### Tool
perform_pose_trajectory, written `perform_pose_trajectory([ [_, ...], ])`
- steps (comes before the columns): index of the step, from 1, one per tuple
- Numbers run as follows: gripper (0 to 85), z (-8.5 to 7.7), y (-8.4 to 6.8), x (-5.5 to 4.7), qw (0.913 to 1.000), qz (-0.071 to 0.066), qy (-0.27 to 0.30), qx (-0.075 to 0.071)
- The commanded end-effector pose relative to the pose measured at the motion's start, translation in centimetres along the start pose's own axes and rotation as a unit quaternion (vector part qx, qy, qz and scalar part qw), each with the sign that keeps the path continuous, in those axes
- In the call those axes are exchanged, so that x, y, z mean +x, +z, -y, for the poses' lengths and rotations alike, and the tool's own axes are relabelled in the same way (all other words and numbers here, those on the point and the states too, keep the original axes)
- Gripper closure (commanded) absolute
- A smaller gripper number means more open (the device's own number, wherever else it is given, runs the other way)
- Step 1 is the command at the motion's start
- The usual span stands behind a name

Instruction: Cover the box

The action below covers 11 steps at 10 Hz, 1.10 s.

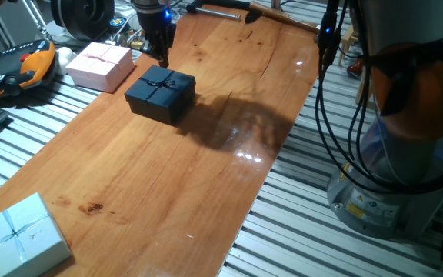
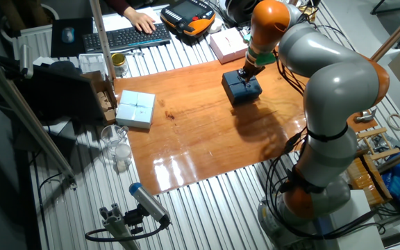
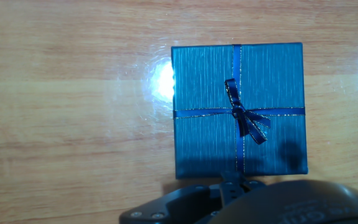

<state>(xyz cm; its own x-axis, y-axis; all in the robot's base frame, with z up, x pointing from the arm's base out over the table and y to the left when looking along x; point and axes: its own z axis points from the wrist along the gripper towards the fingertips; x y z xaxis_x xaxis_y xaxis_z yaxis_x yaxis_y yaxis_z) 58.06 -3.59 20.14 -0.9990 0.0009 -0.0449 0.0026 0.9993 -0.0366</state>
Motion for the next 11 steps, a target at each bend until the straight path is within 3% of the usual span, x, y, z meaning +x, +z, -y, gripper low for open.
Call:
perform_pose_trajectory([
  [1,85.0,-0.01,0.04,-0.03,1.0,0.0,0.0,0.0],
  [11,85.0,-0.03,0.22,-0.21,1.0,0.002,-0.001,0.002],
])
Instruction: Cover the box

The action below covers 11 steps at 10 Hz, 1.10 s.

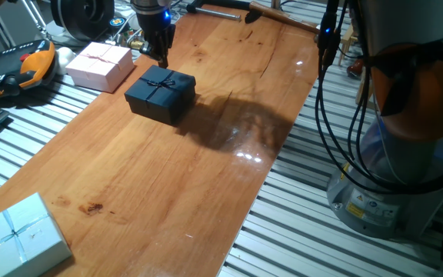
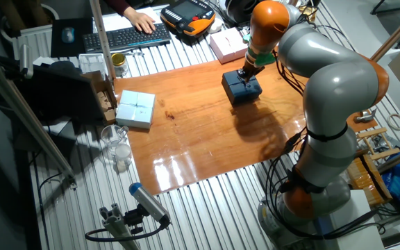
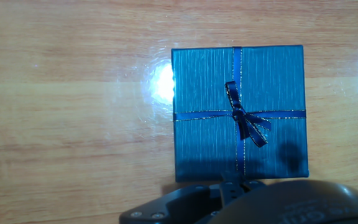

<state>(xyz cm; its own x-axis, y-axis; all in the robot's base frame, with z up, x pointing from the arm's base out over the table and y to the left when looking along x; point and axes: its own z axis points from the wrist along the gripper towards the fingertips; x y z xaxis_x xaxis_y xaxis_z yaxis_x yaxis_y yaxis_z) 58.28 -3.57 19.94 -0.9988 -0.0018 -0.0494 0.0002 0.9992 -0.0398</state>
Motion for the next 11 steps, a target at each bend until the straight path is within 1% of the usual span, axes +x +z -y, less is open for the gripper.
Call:
perform_pose_trajectory([
  [1,85.0,0.03,0.0,-0.03,1.0,0.0,0.0,0.0],
  [6,85.0,-0.03,-0.05,-0.06,1.0,0.001,0.0,0.002],
  [11,85.0,-0.57,-0.36,-0.11,1.0,0.001,0.002,0.007],
])
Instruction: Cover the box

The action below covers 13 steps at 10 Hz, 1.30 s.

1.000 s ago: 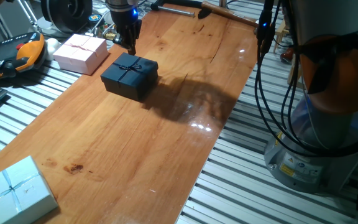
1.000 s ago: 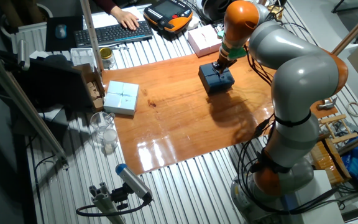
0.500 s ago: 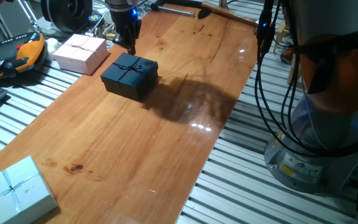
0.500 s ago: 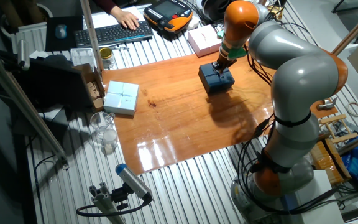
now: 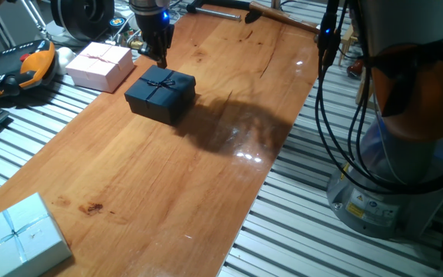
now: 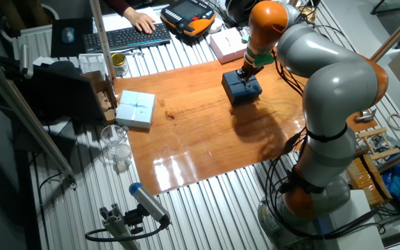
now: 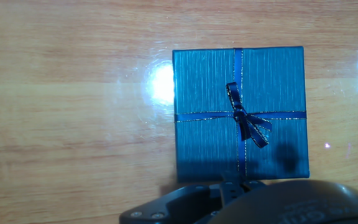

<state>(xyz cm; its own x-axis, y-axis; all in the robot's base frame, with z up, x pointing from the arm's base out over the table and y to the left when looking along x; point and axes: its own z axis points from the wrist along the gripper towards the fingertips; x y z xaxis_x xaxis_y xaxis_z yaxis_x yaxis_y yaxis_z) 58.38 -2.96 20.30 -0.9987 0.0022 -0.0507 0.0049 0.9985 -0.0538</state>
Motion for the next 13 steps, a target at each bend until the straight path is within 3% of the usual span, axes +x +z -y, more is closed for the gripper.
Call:
perform_pose_trajectory([
  [1,85.0,-0.06,-0.03,-0.02,1.0,0.0,0.001,0.0],
  [5,85.0,-0.05,0.13,-0.12,1.0,0.0,0.003,0.0],
  [8,85.0,0.09,-0.06,-0.31,1.0,0.007,0.005,0.001],
  [13,85.0,-0.11,-0.07,-0.57,1.0,0.005,0.005,-0.001],
])
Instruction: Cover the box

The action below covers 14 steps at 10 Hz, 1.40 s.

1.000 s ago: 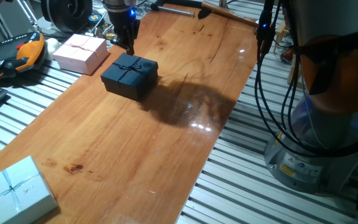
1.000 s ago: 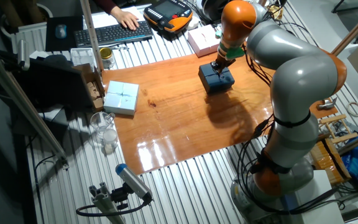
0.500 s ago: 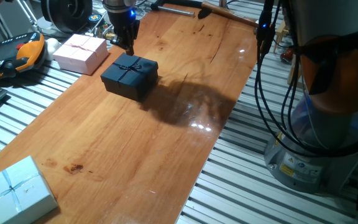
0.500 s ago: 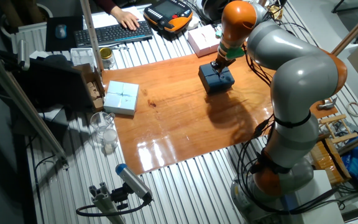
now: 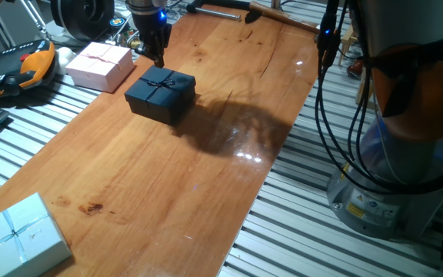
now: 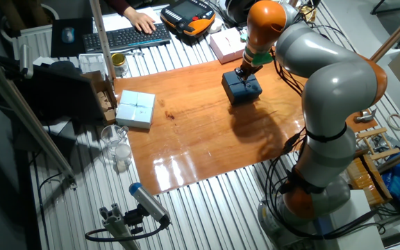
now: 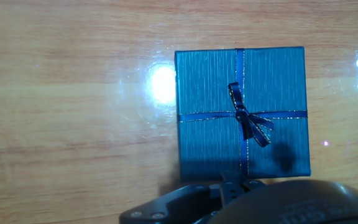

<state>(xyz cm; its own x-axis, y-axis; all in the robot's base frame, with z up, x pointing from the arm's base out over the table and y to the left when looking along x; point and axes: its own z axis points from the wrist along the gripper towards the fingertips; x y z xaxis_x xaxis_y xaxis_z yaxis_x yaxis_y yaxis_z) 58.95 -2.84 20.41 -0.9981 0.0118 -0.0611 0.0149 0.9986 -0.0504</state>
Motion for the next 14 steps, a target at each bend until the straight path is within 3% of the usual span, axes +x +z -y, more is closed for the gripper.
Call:
perform_pose_trajectory([
  [1,85.0,0.05,-0.03,-0.03,1.0,-0.002,0.0,-0.003],
  [14,85.0,0.36,0.01,-0.38,1.0,-0.006,-0.001,-0.006],
])
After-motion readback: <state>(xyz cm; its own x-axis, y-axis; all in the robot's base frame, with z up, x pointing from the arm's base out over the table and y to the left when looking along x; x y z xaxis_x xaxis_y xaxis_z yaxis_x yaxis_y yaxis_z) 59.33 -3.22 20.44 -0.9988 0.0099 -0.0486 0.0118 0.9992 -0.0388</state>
